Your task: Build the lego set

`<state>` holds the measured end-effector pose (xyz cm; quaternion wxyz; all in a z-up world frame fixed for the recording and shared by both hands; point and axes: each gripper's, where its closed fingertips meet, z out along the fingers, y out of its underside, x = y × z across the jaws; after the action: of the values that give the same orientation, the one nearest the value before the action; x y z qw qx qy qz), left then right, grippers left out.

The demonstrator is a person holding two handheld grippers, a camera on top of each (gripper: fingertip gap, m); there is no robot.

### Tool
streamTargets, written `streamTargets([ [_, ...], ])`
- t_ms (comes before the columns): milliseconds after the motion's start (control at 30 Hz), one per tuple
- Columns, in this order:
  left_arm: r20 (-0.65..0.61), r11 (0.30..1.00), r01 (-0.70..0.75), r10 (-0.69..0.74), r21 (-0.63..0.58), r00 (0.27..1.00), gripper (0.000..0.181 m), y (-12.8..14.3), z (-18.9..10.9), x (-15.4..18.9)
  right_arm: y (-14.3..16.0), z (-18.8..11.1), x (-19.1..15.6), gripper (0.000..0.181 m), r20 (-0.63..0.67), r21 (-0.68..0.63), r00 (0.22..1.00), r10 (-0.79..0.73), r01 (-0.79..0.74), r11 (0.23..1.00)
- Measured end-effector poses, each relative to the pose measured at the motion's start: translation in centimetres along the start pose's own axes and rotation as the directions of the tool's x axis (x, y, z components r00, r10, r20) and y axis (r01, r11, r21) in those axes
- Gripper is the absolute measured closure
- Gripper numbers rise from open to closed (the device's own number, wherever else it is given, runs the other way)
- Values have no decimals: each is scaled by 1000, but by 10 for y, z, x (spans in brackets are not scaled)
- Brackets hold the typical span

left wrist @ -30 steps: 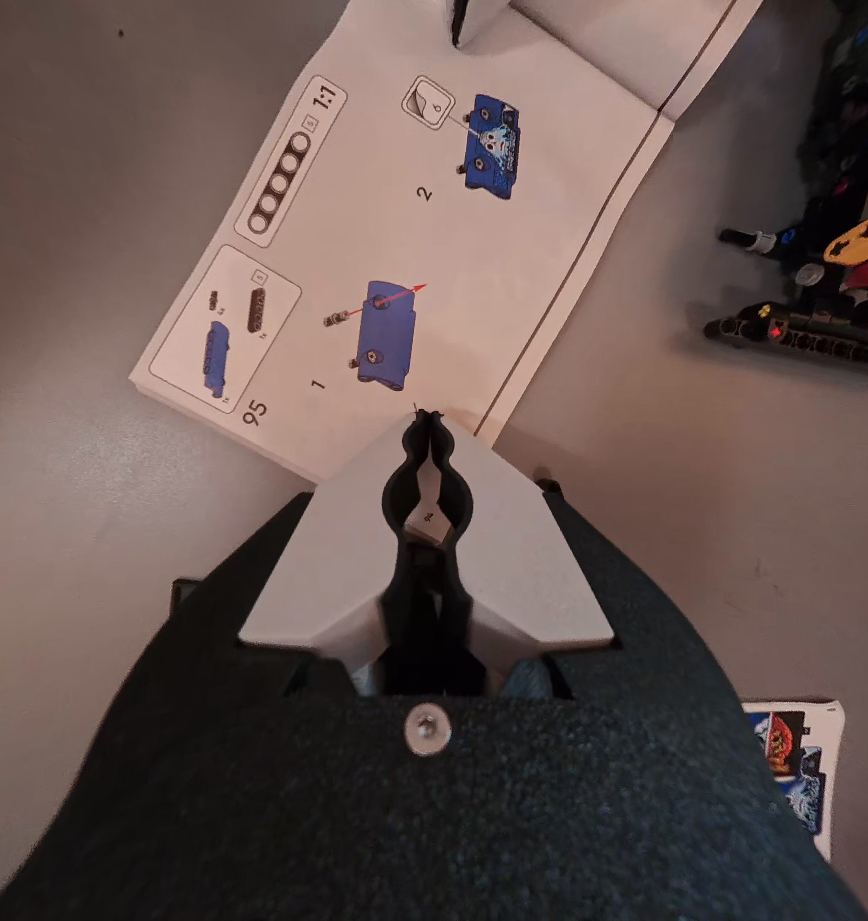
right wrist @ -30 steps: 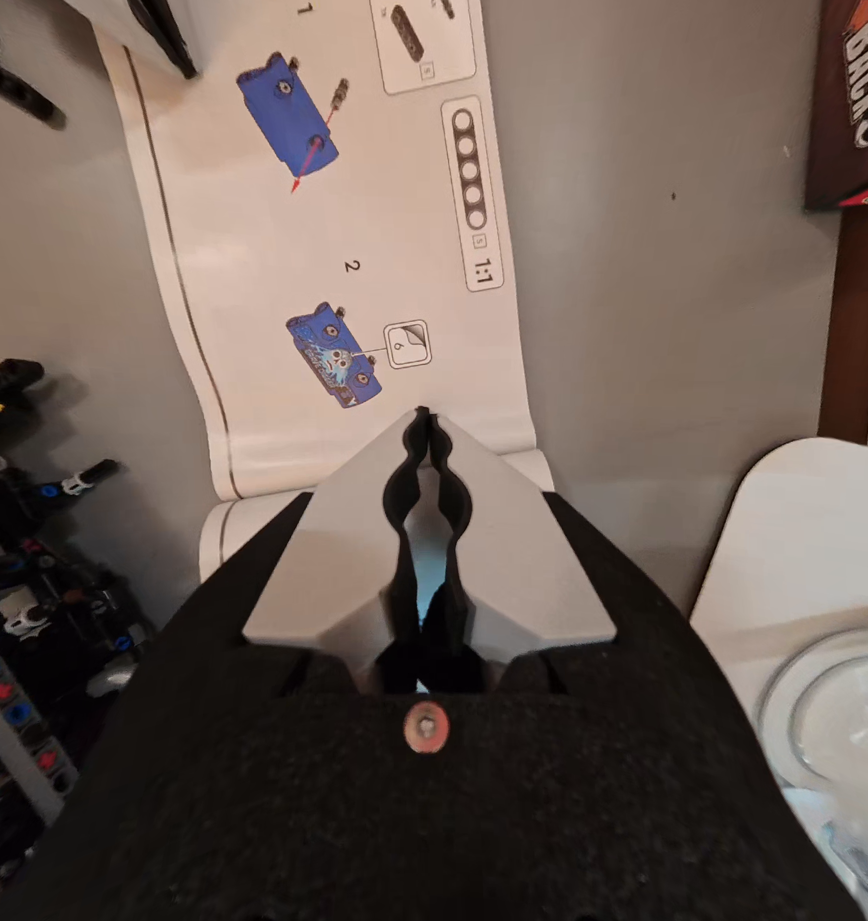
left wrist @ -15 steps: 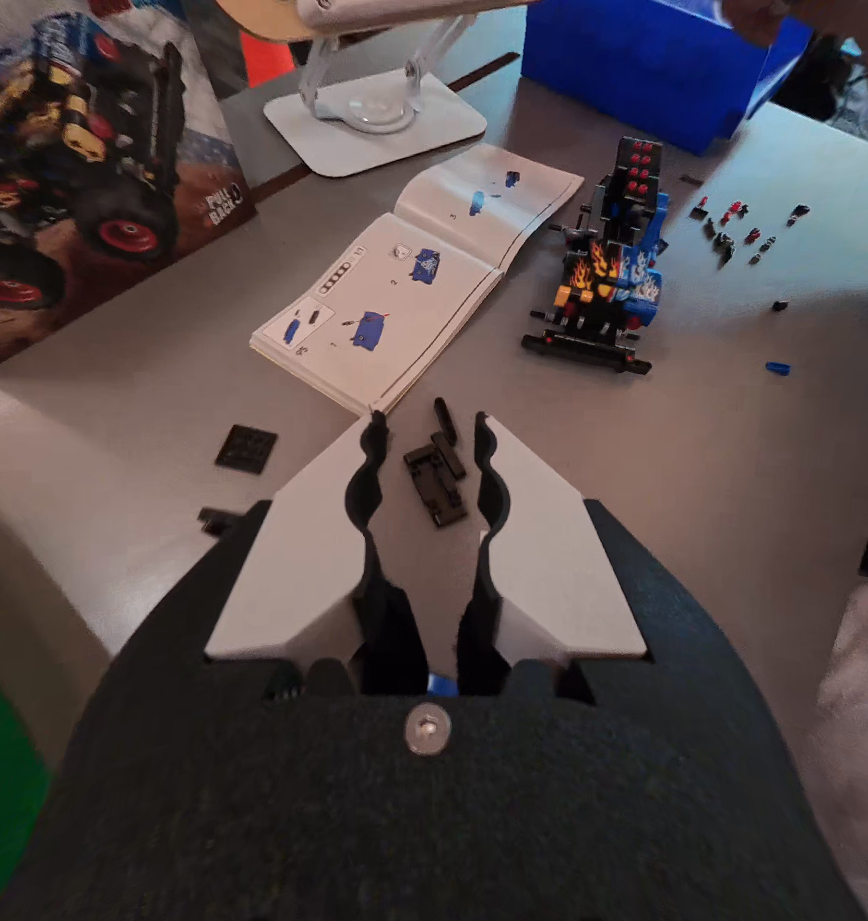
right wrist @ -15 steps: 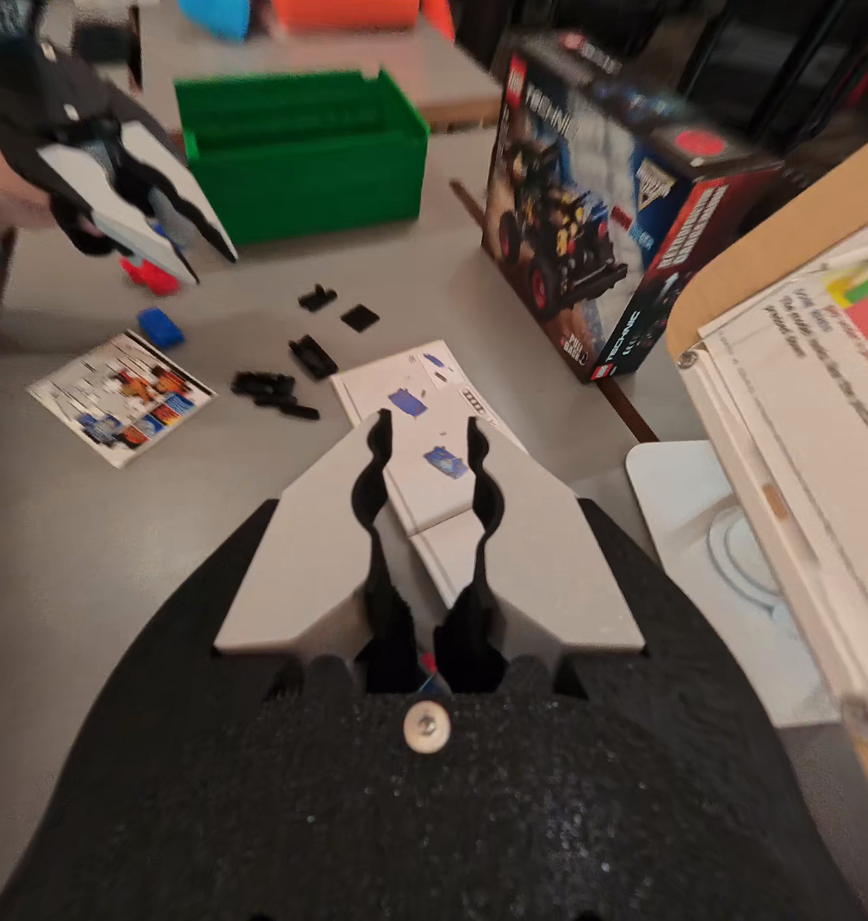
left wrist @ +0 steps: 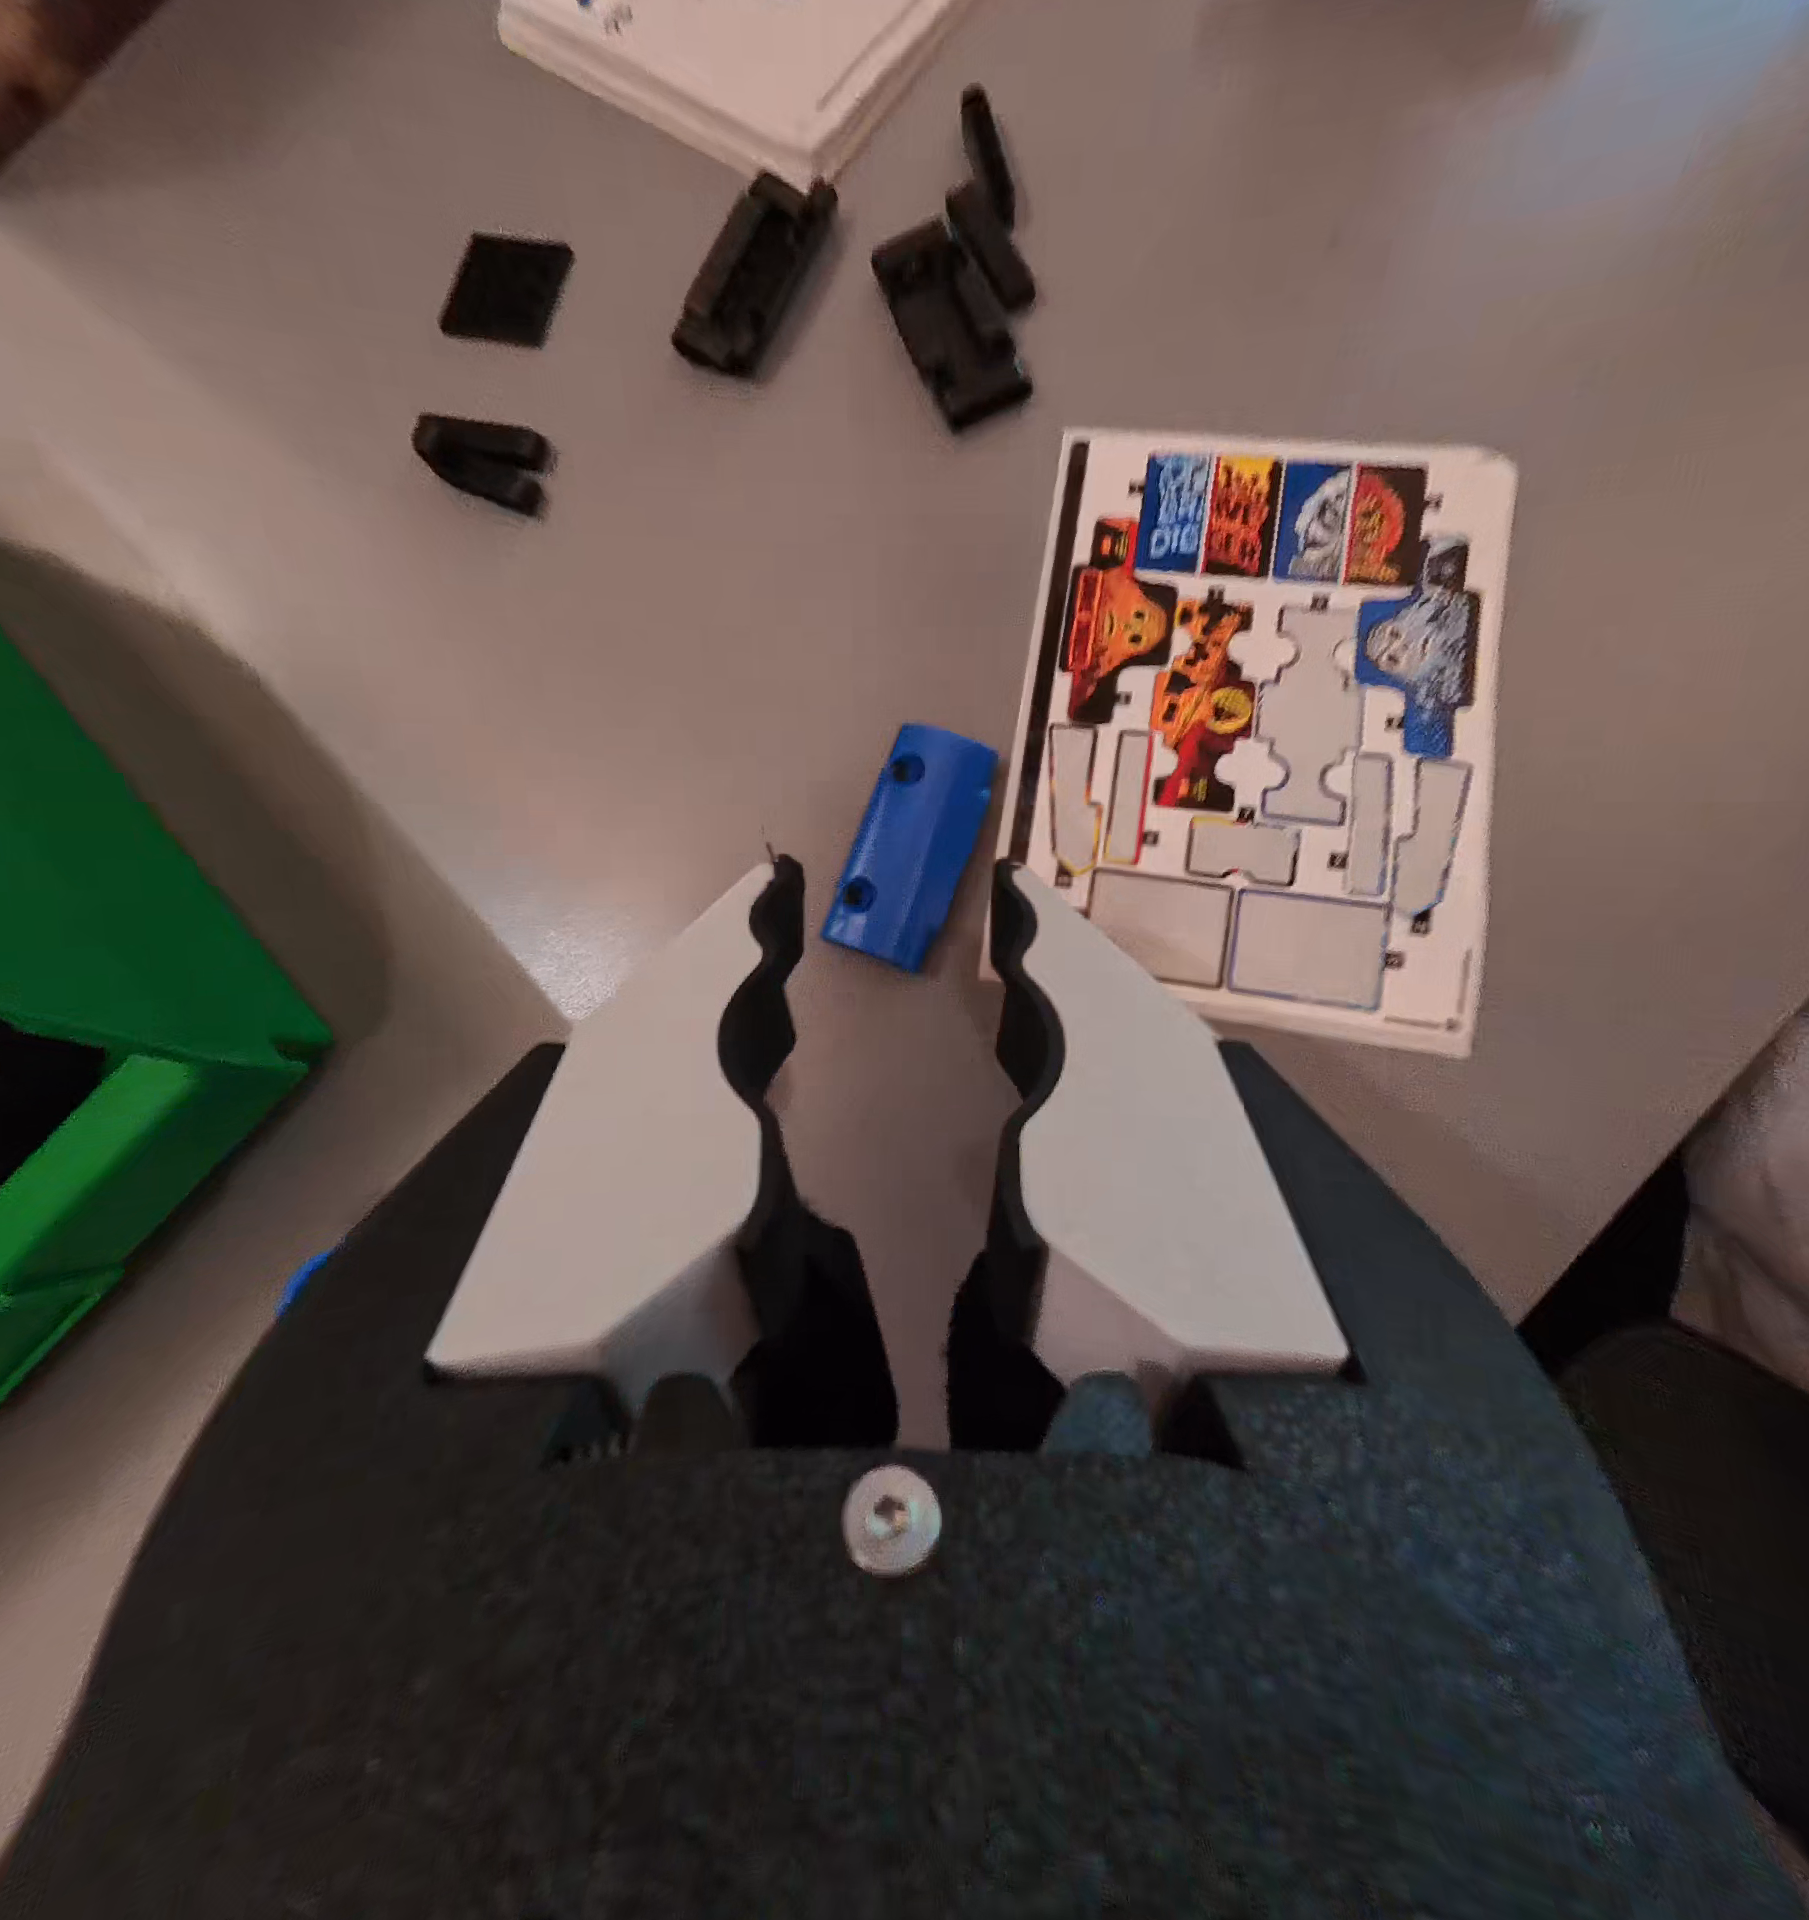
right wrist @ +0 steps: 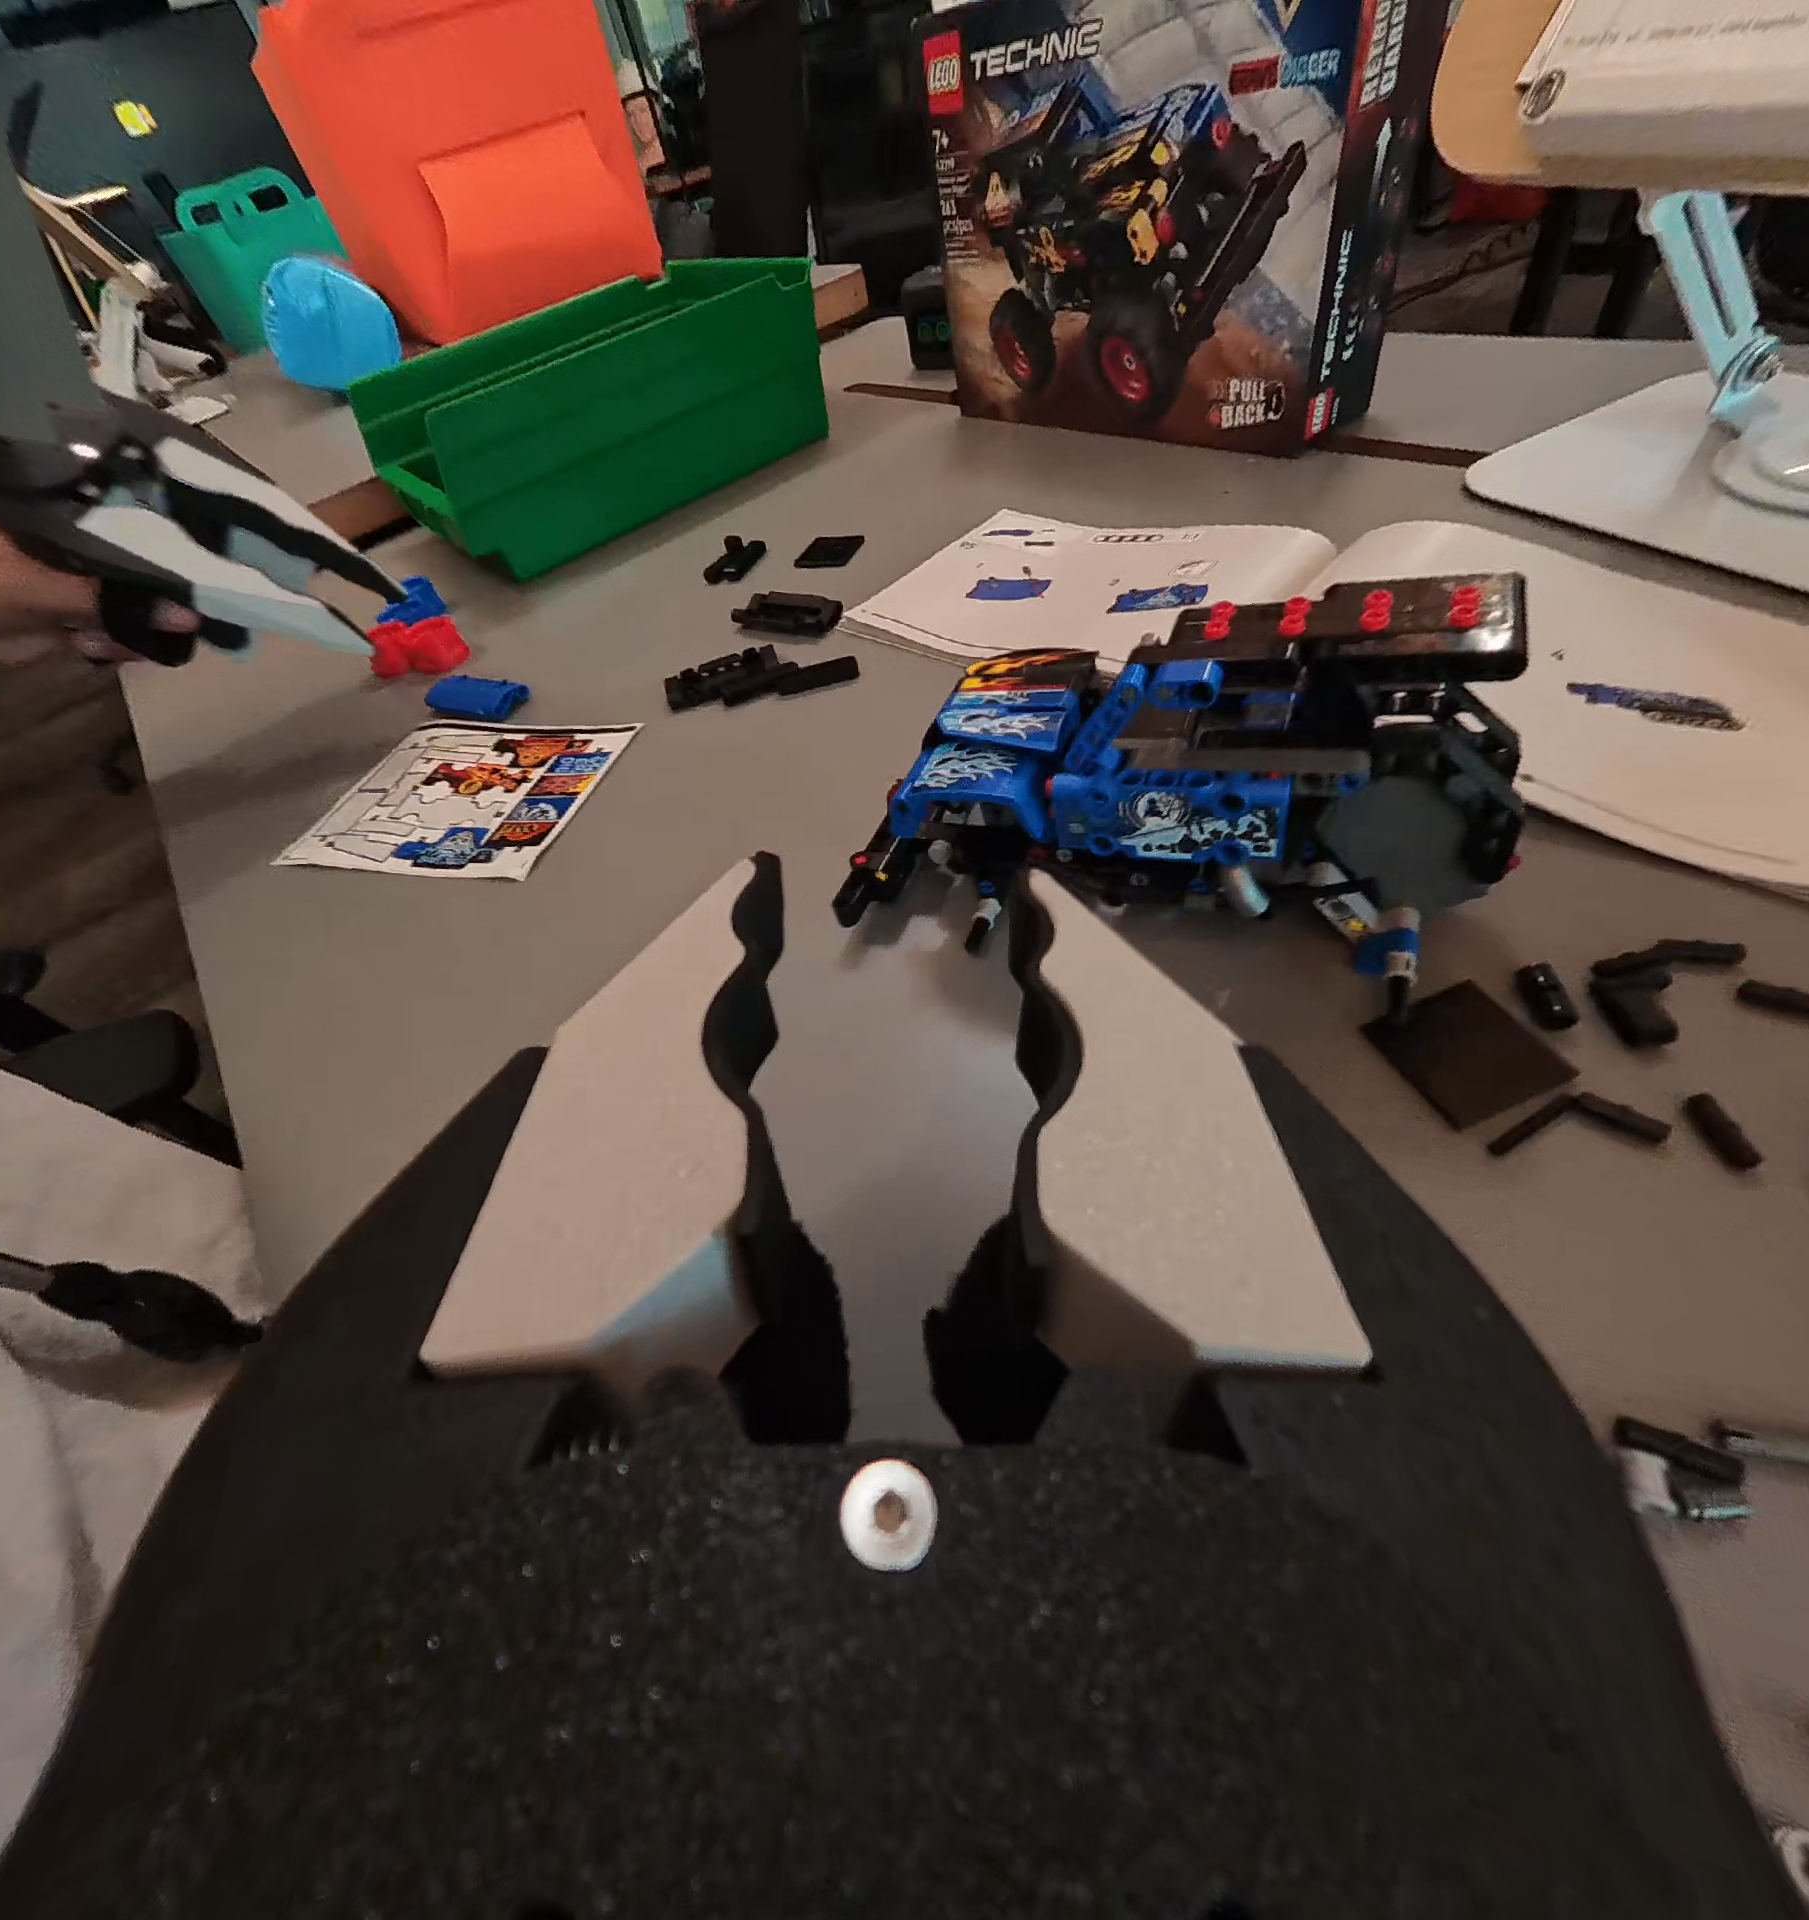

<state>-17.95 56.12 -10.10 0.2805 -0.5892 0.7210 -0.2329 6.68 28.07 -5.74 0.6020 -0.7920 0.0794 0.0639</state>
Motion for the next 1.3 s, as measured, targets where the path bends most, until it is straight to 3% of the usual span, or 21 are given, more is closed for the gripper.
streamTargets([
  [133, -59, 978, -175, 169, -113, 984, 148, 22, 16, -10, -1, -7, 3, 139, -18, -9, 1000, 1, -1, 1000],
  [367, -210, 960, -239, 206, -144, 956, 153, 28, 32, -5, 0, -12, 7, 139, -48, 10, 996, 73, -73, 997],
  [500, -125, 964, -239, 225, -114, 966, 157, 19, 37, -20, 3, -11, 14, 142, -74, -11, 996, 56, -57, 998],
  [600, -56, 987, -159, 160, 10, 986, 156, -17, 25, -24, 1, -11, 20, 142, -71, -12, 996, 62, -63, 998],
  [733, -141, 960, -141, 179, 243, 974, 156, -93, 19, 44, -2, -10, 29, 142, -73, -18, 996, 43, -45, 999],
  [833, -233, 954, -137, 203, 268, 951, 156, -125, 47, 108, 0, -8, 35, 143, -67, -20, 997, 42, -44, 999],
  [900, -334, 968, -114, 186, 222, 924, 156, -133, 73, 153, 2, -7, 37, 143, -52, -18, 997, 56, -57, 998],
  [1000, -375, 976, -158, 203, 147, 905, 156, -133, 112, 195, 9, -7, 39, 143, -45, -45, 998, 53, -55, 997],
  [1300, -438, 976, -191, 217, 103, 872, 156, -142, 142, 238, 28, -18, 43, 142, -65, -152, 995, -70, 60, 987],
])
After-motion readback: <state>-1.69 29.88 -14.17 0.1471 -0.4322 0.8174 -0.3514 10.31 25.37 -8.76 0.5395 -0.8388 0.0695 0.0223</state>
